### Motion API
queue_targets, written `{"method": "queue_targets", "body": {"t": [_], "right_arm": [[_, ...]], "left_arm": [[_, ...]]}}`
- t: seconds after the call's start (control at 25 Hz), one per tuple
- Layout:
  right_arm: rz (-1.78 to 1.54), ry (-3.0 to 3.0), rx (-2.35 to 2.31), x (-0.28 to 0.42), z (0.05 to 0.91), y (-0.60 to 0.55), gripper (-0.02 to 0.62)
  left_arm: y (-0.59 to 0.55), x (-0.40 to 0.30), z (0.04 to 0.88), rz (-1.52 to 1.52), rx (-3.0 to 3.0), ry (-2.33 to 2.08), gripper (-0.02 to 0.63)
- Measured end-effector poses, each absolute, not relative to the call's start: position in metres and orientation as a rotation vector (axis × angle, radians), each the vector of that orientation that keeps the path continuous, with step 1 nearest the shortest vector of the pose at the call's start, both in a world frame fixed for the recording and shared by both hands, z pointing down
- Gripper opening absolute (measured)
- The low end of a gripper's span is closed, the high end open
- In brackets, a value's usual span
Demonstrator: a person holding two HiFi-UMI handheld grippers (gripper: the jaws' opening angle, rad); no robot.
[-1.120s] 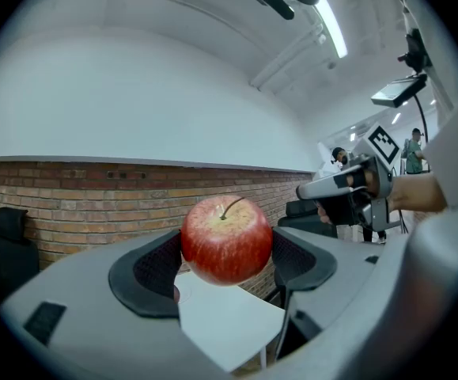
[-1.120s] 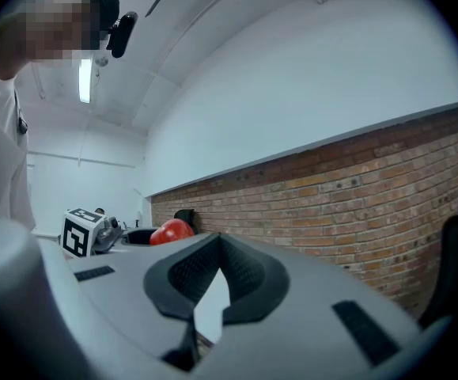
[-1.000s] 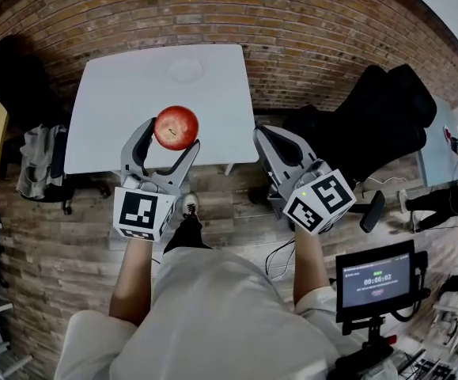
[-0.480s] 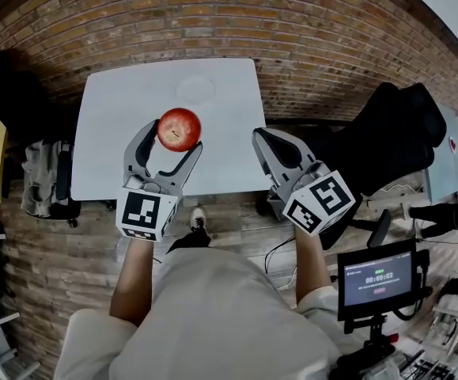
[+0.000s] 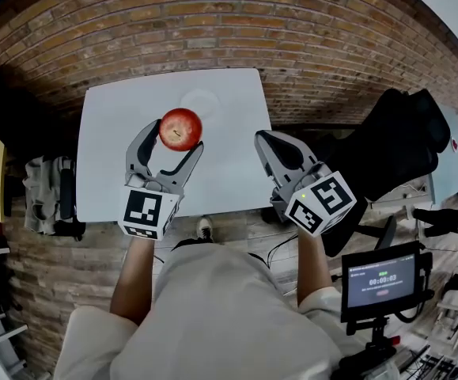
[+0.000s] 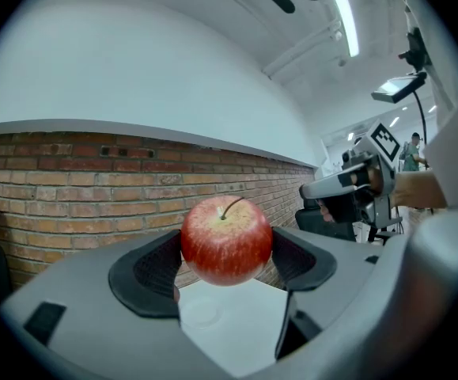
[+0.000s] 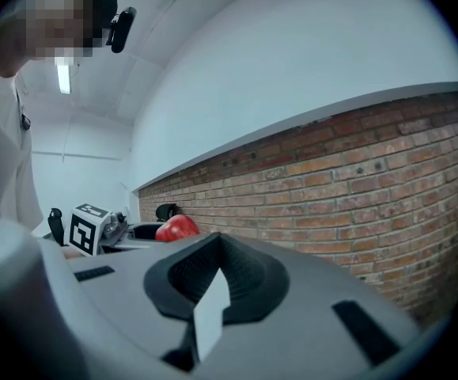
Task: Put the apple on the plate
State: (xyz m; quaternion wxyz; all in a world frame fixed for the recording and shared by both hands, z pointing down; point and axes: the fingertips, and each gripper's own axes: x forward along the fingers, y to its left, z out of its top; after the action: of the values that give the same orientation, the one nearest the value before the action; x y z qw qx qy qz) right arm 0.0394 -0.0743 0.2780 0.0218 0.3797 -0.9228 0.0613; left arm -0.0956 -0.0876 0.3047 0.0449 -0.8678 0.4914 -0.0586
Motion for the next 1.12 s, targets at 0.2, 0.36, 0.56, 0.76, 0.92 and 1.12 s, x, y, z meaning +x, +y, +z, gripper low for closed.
{"method": "queue_targets", "body": {"t": [0.2, 0.36, 0.56, 0.76, 0.92, 1.12], "right_arm": [[0.184, -2.863, 1.161, 0.027, 0.284, -0.092, 0.003], [0.200, -2.863, 1.156, 0.017, 0.288, -0.104, 0.003], [0.236, -2.872, 1.162, 0.006, 0.288, -0.122, 0.003], [0.210, -2.838, 1.192, 0.005, 0.292, -0.130, 0.003], [0.239, -2.822, 1.200, 0.005, 0.298, -0.134, 0.003], [0.244, -2.821, 1.291, 0.017, 0.301, -0.144, 0.003]], "left_arm": [[-0.108, -0.103, 0.311, -0.183, -2.666, 1.492, 0.364], [-0.120, -0.110, 0.313, -0.188, -2.675, 1.492, 0.364], [-0.140, -0.117, 0.314, -0.205, -2.690, 1.475, 0.364], [-0.152, -0.122, 0.311, -0.198, -2.687, 1.472, 0.364], [-0.159, -0.125, 0.316, -0.204, -2.700, 1.475, 0.365], [-0.167, -0.122, 0.324, -0.221, -2.716, 1.469, 0.365]]}}
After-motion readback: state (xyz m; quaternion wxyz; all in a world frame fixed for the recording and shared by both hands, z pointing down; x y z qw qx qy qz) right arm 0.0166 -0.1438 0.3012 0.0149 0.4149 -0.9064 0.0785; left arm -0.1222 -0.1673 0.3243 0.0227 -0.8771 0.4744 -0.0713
